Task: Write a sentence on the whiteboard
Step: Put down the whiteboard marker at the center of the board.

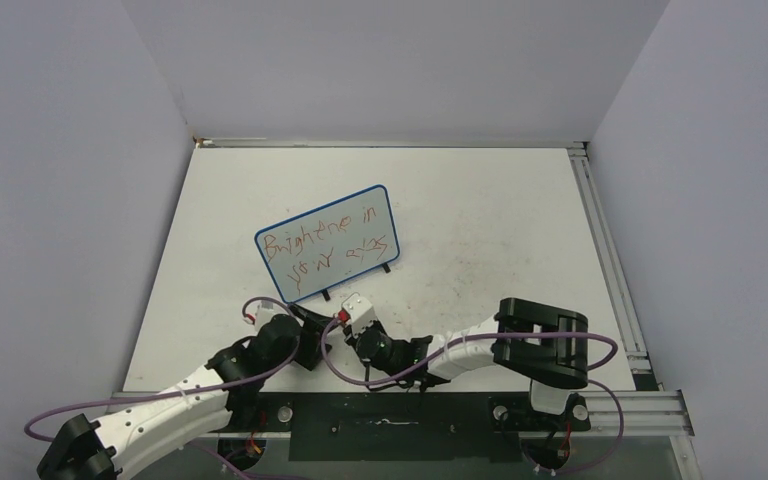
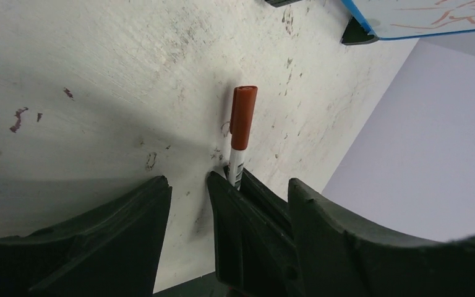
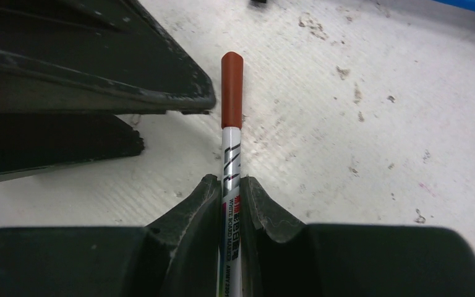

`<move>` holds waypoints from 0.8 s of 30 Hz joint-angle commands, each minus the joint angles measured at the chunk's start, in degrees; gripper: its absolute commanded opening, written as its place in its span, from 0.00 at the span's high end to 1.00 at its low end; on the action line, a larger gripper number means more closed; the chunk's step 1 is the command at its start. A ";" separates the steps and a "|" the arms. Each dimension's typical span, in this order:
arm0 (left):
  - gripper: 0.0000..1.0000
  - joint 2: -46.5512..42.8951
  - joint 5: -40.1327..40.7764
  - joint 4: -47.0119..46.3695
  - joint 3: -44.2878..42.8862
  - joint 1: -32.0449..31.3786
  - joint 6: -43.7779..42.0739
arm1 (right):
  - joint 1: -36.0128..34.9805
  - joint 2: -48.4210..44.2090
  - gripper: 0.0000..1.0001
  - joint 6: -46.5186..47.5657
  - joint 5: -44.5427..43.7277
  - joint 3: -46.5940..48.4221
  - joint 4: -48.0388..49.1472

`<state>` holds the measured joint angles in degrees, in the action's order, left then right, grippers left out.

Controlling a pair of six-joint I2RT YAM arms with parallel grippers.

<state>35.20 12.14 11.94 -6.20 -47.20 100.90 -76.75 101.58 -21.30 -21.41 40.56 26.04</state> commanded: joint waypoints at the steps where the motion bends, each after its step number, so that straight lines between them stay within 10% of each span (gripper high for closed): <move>1: 0.29 -0.97 2.48 3.69 -3.67 0.15 -5.25 | 1.28 -4.25 0.95 -4.52 -5.82 -1.25 -4.40; 24: 0.04 1.77 9.71 11.67 -24.81 3.75 -48.65 | 11.56 -28.92 0.19 -3.21 -9.69 -5.99 -18.66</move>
<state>37.89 19.81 23.92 -24.86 -44.82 67.88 -69.80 79.64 -27.90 -30.22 33.19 10.94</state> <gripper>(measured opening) 0.975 0.781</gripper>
